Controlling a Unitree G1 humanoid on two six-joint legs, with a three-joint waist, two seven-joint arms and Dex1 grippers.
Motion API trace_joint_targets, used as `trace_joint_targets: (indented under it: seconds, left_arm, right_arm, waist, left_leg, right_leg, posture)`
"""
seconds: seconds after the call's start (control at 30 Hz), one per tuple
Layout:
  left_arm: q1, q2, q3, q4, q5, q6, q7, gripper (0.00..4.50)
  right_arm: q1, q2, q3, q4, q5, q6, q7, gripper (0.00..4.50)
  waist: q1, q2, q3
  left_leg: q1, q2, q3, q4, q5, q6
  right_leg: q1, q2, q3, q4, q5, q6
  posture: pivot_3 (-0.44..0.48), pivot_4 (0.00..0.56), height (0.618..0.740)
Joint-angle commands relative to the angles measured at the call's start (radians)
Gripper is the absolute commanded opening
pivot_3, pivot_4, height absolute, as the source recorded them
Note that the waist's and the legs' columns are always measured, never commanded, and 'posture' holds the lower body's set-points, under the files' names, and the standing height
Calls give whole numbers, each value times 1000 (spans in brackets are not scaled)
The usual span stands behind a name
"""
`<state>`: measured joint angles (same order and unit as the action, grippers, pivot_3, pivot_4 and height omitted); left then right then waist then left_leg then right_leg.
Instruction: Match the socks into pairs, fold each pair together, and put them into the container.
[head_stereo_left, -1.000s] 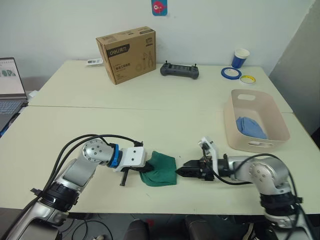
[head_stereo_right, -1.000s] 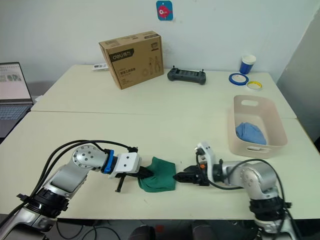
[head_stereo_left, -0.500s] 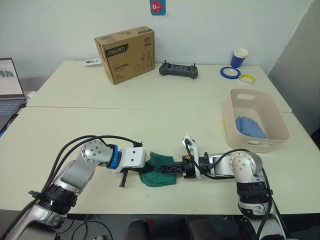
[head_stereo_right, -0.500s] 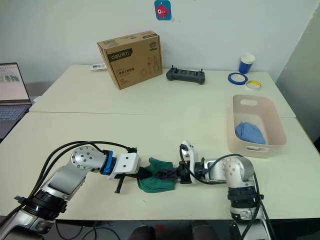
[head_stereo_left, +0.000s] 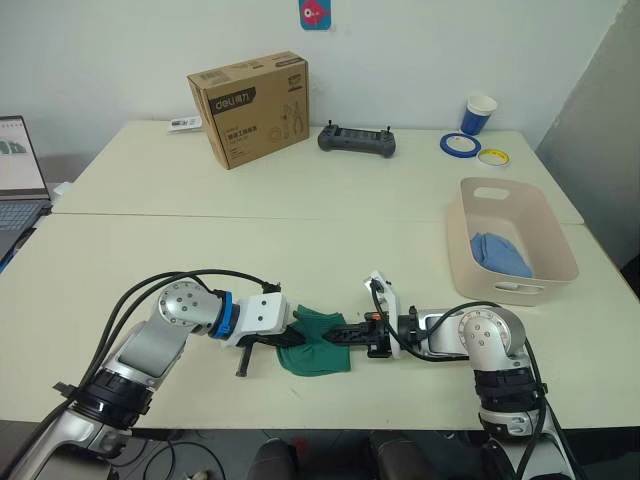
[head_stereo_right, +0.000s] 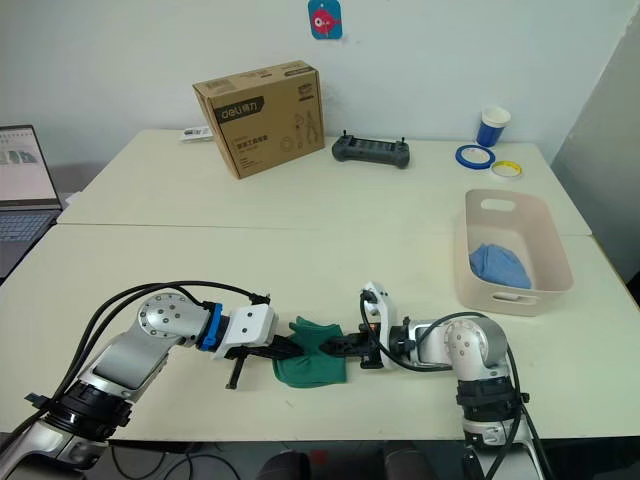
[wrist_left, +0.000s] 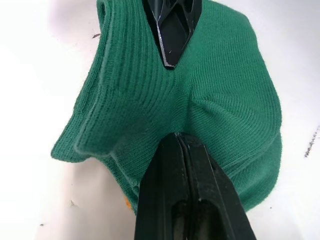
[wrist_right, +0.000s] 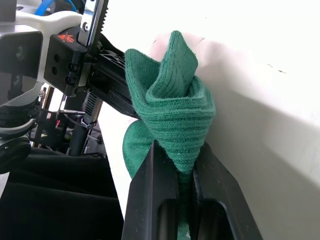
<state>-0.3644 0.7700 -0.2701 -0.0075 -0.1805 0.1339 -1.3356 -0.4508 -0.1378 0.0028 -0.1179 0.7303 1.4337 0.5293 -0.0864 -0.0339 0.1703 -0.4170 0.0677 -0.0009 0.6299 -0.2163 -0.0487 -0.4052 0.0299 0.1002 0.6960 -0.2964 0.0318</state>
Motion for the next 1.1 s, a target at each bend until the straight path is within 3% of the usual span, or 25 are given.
trace_joint_targets:
  seconds: [0.03, 0.13, 0.2, 0.3, 0.47, 0.6, 0.73, 0.77, 0.83, 0.93, 1.1]
  left_arm:
    - [-31, -3, 100, -98, -189, 178, -24, 527]
    - [-73, 12, 178, -173, -382, 409, -22, 1418]
    - [-132, 2, 214, -157, -438, 485, -5, 2029]
    - [-204, -45, 227, -127, -451, 513, 45, 2963]
    - [-320, -168, 201, -104, -440, 502, 114, 4487]
    - [-409, -297, 180, -87, -427, 465, 183, 4487]
    - [-492, -430, 150, -4, -361, 382, 266, 4487]
    - [-505, -452, 149, 12, -356, 375, 280, 4487]
    - [-521, -483, 149, 32, -352, 373, 295, 4487]
    - [-533, -552, 92, 29, -329, 350, 295, 4487]
    - [-507, -572, 38, -7, -303, 333, 276, 4487]
  right_arm:
    - [-5, -48, -45, -84, 21, -41, 7, 0]
    - [-18, -63, -153, -167, 72, -29, -21, 0]
    - [-39, -44, -271, -247, 125, -6, -78, 0]
    - [-46, -55, -362, -330, 147, -22, -142, 0]
    - [-33, -256, -427, -442, 126, -82, -146, 0]
    - [-77, -506, -530, -411, 83, -127, -125, 0]
    - [36, -882, -460, -321, -161, -370, -13, 0]
    - [65, -933, -441, -299, -205, -423, 7, 0]
    - [107, -986, -415, -255, -261, -509, 34, 0]
    - [210, -1115, -278, -134, -486, -753, 68, 0]
    - [240, -1155, -72, -48, -618, -936, 192, 0]
  waist:
    - [0, -1, 1]
    - [4, -3, 3]
    - [5, -3, 3]
    - [4, -2, 4]
    - [14, -2, 4]
    - [27, 2, 6]
    - [39, 3, 7]
    - [41, 3, 6]
    - [38, 1, 6]
    - [36, 2, 6]
    - [28, 3, 5]
  left_leg:
    - [-1, 0, 0, 0, 0, 0]
    - [-2, 0, -1, 0, 0, 0]
    - [-3, 0, -2, 0, 0, 0]
    - [-3, 0, -2, 0, 0, 0]
    - [-4, -1, -1, 0, 0, 0]
    - [-6, -2, 0, 0, 0, 0]
    - [-8, -4, 1, 0, 0, 0]
    - [-8, -4, 1, 0, 0, 0]
    - [-9, -4, 2, 0, 0, 0]
    - [-8, -6, 3, 1, 0, 0]
    - [-8, -6, 4, 1, 0, 0]
  right_leg:
    - [0, 0, 0, 0, 0, 0]
    - [-1, 0, -1, 0, 0, 0]
    - [-1, 0, -3, -1, 0, 1]
    - [-1, 0, -3, -1, 0, 1]
    - [0, -1, -2, -4, 0, 1]
    - [0, -2, -2, -7, 1, 3]
    - [1, -5, -2, -15, 3, 5]
    - [1, -5, -2, -15, 3, 5]
    - [1, -5, -1, -16, 3, 6]
    - [1, -6, 1, -16, 3, 6]
    - [1, -7, 1, -15, 3, 8]
  posture:
    - [0, 150, 740]
    - [0, 150, 740]
    - [0, 150, 740]
    - [0, 150, 740]
    - [0, 150, 740]
    - [0, 150, 740]
    - [0, 150, 740]
    - [0, 150, 740]
    - [0, 150, 740]
    - [0, 150, 740]
    - [0, 150, 740]
